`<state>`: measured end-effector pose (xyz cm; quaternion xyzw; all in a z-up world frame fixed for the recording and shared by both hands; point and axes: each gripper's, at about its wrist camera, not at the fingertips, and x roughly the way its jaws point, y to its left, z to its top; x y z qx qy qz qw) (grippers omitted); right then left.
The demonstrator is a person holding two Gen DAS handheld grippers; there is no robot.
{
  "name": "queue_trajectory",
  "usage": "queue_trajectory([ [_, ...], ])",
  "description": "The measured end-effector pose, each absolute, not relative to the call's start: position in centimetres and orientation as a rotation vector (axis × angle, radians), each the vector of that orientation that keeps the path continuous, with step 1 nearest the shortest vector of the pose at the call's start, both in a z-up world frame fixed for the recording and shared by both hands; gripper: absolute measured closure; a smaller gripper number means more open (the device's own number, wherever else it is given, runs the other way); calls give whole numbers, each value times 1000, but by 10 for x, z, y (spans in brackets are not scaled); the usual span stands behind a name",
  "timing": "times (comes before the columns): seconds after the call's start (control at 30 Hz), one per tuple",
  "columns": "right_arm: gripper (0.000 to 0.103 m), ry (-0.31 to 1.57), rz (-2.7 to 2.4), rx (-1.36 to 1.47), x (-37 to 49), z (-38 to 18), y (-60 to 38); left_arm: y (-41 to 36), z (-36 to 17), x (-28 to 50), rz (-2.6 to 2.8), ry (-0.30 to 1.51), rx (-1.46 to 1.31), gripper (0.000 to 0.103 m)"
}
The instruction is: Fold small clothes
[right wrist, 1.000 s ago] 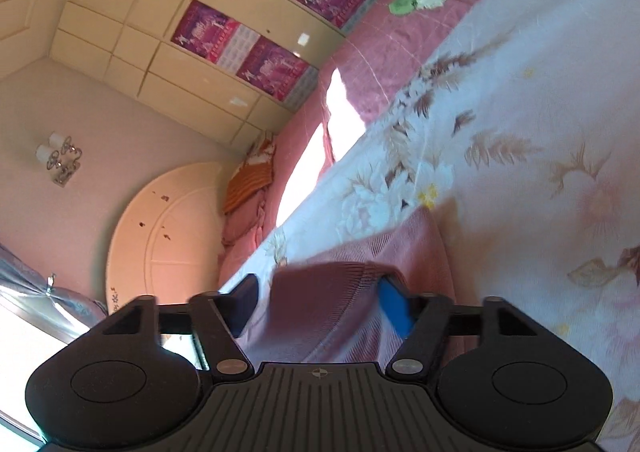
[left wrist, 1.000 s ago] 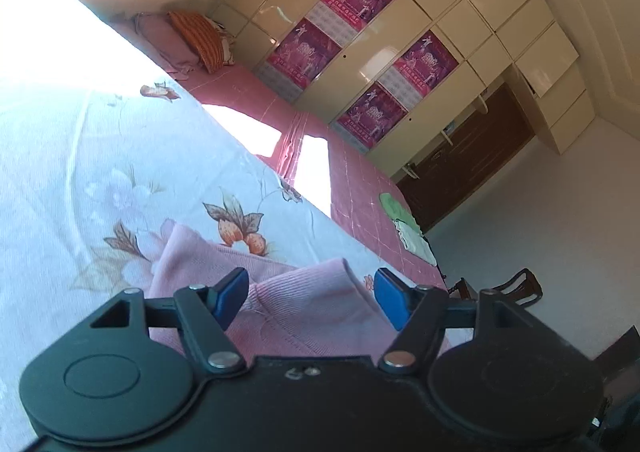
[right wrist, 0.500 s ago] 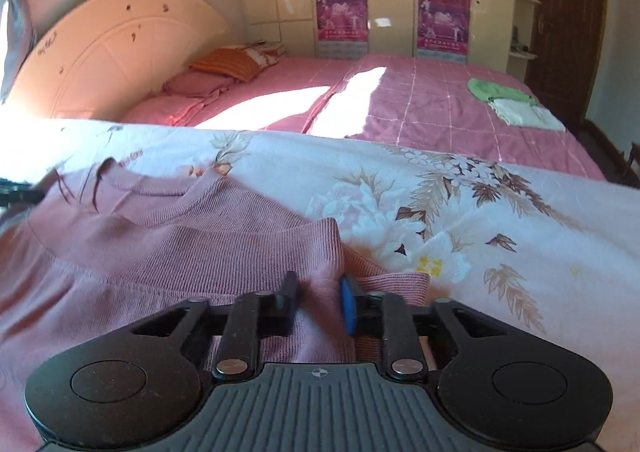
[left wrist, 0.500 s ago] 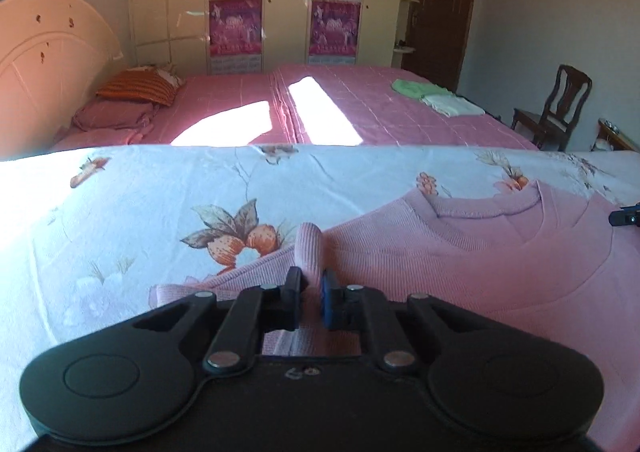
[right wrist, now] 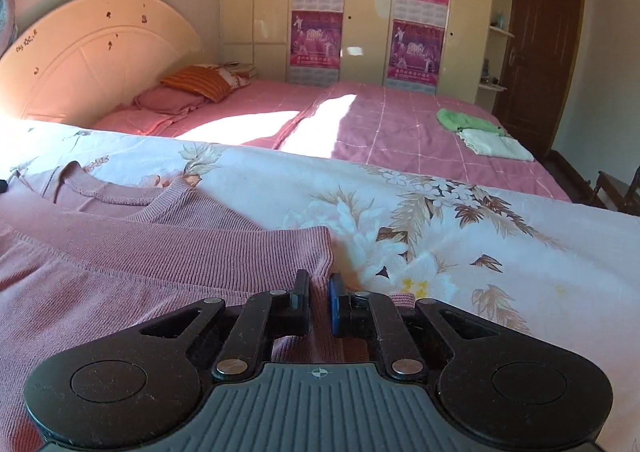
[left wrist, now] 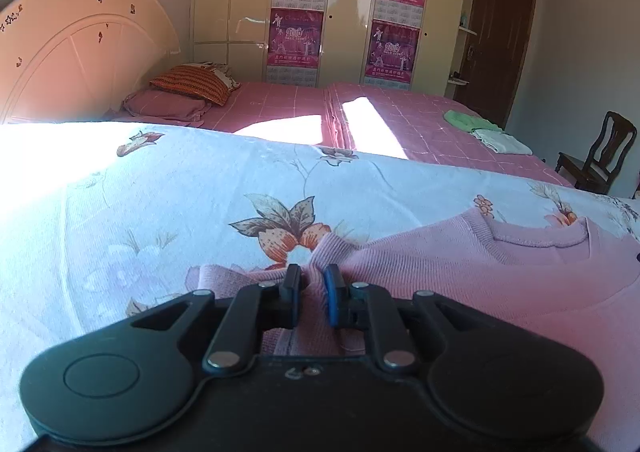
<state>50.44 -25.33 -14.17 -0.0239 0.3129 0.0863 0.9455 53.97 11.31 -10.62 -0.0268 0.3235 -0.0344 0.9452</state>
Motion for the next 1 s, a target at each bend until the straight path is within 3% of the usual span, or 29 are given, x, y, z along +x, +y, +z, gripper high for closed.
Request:
queue_trajectory([
  [0.07,87,640,169,-29,503,-135,-256,114,-101,538,-58,657,-62,81],
  [0.13,55,574,96,-32,489,-114,-258,111,-81,520,4,588,-50,49],
  [0.2,55,531,131,-11,468,-95,-255,96,-59,489,-63,483,-51,46],
  [0.27,55,538,232,21,451,-86,-242,68,-51,465,-201,488,-91,47],
  [0.47,63,590,555,-123,417,-103,-146,-30,-94,436,-462,605,125,48],
  [0.57,63,601,468,-200,424,-118,-140,-14,-112,451,-320,613,147,47],
  [0.67,63,663,187,-45,449,-128,-196,32,-109,464,-153,646,48,44],
  [0.77,63,689,175,91,447,-119,-232,61,-98,458,-149,658,-82,50],
  [1.0,63,593,375,77,373,-89,-203,-17,-76,389,-370,547,6,48],
])
